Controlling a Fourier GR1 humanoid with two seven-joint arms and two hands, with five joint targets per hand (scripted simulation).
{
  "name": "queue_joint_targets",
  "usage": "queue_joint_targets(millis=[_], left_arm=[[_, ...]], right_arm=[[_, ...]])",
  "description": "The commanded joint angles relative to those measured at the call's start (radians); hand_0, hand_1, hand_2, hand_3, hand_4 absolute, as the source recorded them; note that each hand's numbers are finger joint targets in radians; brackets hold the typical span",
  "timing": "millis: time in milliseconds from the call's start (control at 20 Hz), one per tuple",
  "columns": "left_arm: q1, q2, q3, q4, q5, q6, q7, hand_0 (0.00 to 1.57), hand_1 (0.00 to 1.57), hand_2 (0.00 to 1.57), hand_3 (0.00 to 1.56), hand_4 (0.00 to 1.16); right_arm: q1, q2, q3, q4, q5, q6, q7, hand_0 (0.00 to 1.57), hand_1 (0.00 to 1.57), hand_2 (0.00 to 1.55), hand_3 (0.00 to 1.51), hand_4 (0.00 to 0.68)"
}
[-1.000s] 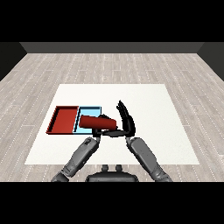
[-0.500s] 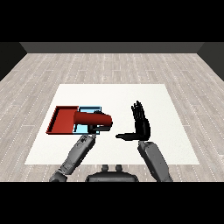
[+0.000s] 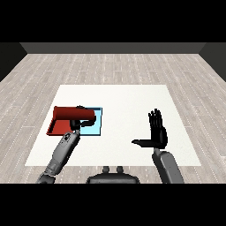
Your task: Pick the red can and put it in the red box
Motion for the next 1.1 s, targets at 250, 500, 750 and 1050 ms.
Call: queue_joint_targets(millis=[250, 500, 750, 1050], left_arm=[[-0.084, 0.252, 0.117, 0.258, -0.058, -0.076, 0.171, 1.57, 1.57, 1.54, 1.47, 1.11], [-0.107, 0.300, 0.134, 0.540, -0.094, -0.134, 0.173, 1.57, 1.57, 1.56, 1.48, 1.05], [-0.147, 0.331, 0.116, 0.811, -0.165, -0.139, 0.220, 1.51, 1.51, 1.43, 1.36, 0.97], [-0.225, 0.248, 0.096, 1.087, -0.224, -0.150, 0.215, 0.00, 0.00, 0.32, 0.00, 0.71]], right_arm=[[0.042, -0.005, -0.074, 0.060, -0.060, 0.056, -0.032, 0.00, 0.00, 0.00, 0.00, 0.000], [0.019, 0.011, -0.079, 0.160, -0.025, 0.053, -0.074, 0.00, 0.00, 0.00, 0.00, 0.000], [-0.041, 0.028, -0.099, 0.229, -0.057, 0.091, -0.104, 0.00, 0.00, 0.00, 0.00, 0.000], [-0.051, 0.019, -0.109, 0.285, -0.008, 0.069, -0.120, 0.00, 0.00, 0.00, 0.00, 0.000]])
